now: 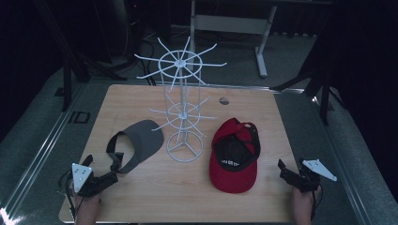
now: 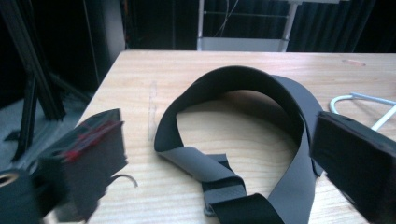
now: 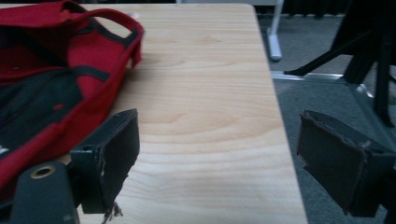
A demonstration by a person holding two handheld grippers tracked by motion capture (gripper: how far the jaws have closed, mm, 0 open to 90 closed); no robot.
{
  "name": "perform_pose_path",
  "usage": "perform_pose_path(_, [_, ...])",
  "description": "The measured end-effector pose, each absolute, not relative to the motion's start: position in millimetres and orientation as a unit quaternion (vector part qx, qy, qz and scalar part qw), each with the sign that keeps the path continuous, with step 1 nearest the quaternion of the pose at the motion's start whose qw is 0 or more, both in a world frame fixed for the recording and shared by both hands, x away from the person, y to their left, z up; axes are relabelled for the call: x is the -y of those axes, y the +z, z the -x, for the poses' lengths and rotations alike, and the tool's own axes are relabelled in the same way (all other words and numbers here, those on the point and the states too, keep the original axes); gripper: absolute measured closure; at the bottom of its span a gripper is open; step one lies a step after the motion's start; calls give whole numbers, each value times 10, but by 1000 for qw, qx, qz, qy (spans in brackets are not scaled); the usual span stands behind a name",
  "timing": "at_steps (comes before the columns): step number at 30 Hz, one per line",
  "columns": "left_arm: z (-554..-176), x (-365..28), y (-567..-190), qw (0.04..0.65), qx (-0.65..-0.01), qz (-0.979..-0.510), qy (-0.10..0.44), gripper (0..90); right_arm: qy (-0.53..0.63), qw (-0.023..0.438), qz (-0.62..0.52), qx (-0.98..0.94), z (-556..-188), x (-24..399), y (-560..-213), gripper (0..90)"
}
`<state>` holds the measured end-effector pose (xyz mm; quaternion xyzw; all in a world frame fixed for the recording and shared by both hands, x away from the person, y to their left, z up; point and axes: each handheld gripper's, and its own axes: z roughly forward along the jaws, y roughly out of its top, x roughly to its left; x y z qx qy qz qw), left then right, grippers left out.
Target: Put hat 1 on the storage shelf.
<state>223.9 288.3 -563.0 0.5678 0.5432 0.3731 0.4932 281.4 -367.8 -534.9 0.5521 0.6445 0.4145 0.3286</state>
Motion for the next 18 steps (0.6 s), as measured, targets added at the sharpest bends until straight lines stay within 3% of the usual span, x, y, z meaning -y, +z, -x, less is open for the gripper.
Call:
perform_pose_path(4, [-2230, -2899, -5612, 516, -562, -554, 333, 95, 411, 290, -540, -675, -2905, 3611, -5220, 123])
perform_pose_path(9, [-2210, -2851, -5590, 506, -576, -551, 329, 124, 405, 271, -525, -697, -3041, 3481, -5106, 104])
perform_pose_path(16, [-2211, -2805, -5566, 495, -577, -571, 308, 108, 409, 248, -513, -713, -3284, 3302, -4994, 110])
perform_pose_path(18, [-2195, -2788, -5529, 493, -569, -576, 318, 65, 407, 238, -509, -720, -3365, 3251, -4983, 109])
